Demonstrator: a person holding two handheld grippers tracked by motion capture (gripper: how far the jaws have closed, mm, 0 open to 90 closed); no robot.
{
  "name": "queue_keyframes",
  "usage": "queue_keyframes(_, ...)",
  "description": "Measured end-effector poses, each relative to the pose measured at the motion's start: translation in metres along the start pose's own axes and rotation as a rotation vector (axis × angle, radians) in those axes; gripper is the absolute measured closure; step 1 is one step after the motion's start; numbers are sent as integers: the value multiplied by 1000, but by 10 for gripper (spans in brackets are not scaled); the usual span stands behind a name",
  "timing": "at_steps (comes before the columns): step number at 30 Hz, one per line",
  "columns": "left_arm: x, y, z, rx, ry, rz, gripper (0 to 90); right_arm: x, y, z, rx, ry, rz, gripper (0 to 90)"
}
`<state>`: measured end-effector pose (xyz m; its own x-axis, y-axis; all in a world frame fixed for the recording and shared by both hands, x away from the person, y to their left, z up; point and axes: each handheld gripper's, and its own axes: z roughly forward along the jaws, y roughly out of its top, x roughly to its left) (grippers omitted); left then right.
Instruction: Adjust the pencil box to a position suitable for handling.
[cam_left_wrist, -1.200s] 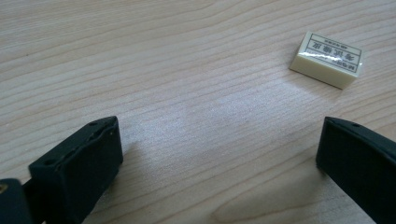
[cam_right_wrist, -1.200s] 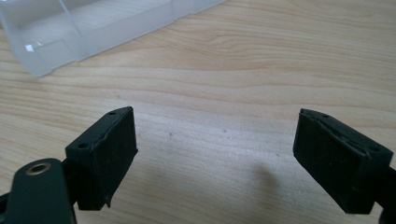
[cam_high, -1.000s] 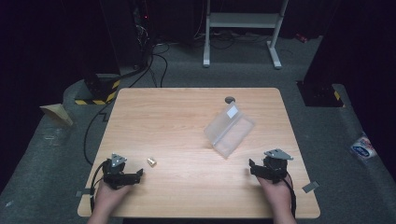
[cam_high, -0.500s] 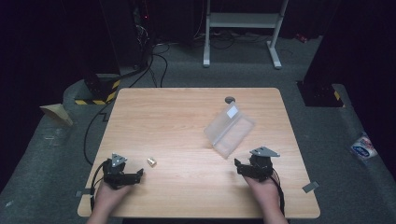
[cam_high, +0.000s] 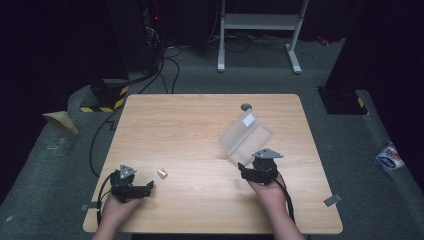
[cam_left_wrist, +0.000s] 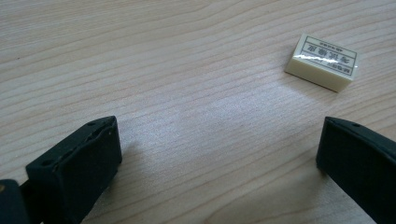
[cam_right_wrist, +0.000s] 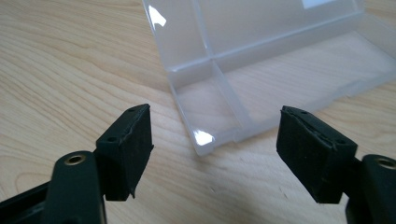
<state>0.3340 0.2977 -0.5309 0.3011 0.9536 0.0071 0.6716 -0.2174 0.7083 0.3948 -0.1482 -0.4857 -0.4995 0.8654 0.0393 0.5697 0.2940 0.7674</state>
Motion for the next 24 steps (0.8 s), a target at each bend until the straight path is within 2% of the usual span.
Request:
queue_keyframes(8,-1,-1,-1,1,-3,4,7,7,10,18,11,24,-46,390)
queue_keyframes(17,-1,-1,-2,2,-3,3,8,13,6,32,49,30,-84,472)
queue_keyframes(19,-1,-1,-2,1,-2,8,8,14,4,35,62,28,-82,508)
queue_keyframes(24,-1,-1,-1,1,-2,8,8,13,3,36,56,30,-70,607)
